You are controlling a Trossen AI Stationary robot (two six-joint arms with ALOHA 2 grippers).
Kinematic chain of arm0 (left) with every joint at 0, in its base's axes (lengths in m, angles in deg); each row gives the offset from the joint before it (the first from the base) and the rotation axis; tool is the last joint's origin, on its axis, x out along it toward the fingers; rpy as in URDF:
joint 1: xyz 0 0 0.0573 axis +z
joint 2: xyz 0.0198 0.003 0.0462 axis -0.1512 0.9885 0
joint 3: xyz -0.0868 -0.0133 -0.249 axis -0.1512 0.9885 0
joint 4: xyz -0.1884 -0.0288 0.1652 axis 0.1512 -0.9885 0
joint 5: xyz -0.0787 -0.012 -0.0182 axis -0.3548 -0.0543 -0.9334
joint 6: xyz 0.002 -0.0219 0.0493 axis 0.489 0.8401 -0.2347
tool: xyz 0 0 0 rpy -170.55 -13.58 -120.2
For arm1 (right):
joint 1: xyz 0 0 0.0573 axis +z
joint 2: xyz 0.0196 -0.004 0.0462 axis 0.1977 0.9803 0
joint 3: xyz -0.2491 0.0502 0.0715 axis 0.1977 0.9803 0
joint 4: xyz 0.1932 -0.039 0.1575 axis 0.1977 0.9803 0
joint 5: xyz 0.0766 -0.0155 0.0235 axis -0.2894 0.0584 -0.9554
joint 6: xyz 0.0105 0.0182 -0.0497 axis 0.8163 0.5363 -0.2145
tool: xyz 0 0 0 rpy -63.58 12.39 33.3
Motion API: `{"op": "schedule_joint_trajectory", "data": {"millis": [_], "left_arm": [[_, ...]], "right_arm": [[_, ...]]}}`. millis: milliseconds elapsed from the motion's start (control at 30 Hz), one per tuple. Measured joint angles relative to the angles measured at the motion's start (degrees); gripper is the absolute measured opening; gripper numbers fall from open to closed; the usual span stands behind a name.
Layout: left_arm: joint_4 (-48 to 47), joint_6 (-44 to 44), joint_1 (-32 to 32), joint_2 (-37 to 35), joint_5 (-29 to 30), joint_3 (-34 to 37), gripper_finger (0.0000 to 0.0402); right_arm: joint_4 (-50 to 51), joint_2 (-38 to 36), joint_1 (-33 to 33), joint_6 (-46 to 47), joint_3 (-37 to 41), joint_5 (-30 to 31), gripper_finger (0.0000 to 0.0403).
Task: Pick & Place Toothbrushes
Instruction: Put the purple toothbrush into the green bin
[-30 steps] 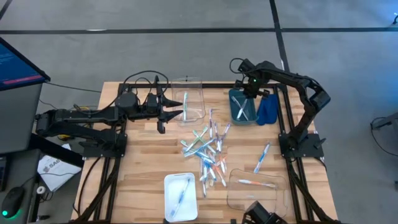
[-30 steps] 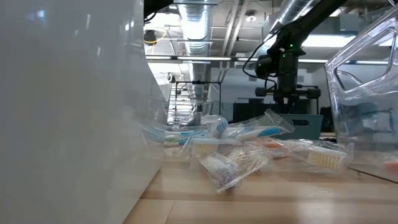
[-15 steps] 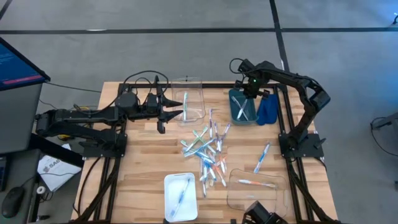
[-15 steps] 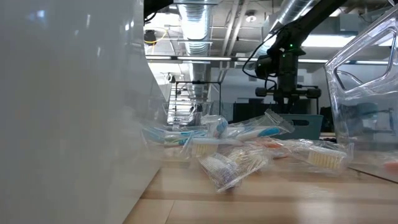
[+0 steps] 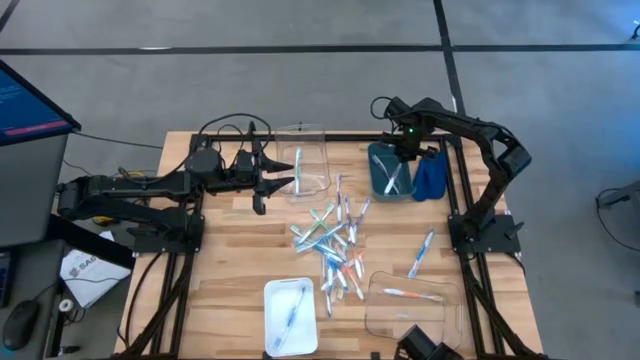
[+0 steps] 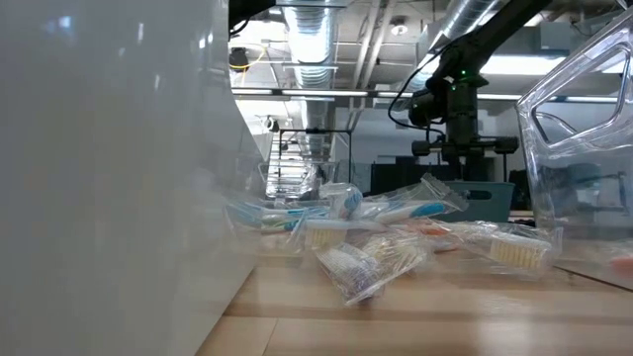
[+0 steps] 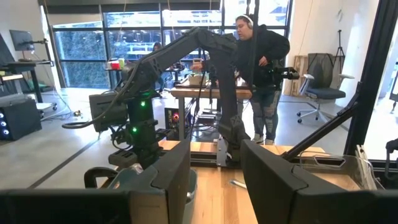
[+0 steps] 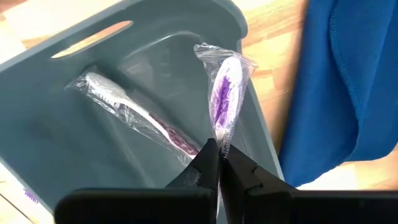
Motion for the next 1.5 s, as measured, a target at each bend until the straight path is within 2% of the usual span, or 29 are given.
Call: {"op": "schedule_joint_trajectory", "data": {"millis": [433,1100,1500], "left_arm": [[0.0,0.0,0.0,0.0,0.0,0.0,0.0135],[0.0,0.0,0.0,0.0,0.0,0.0,0.0135],[0.0,0.0,0.0,0.0,0.0,0.0,0.0135]], "right_arm": [[-0.4,0.0,2.3,1.3,0.0,0.0,0.0000],[-0.4,0.0,2.1,1.4,0.0,0.0,0.0000],[-0.7,0.0,2.1,-3.1,0.0,0.0,0.0000]]}}
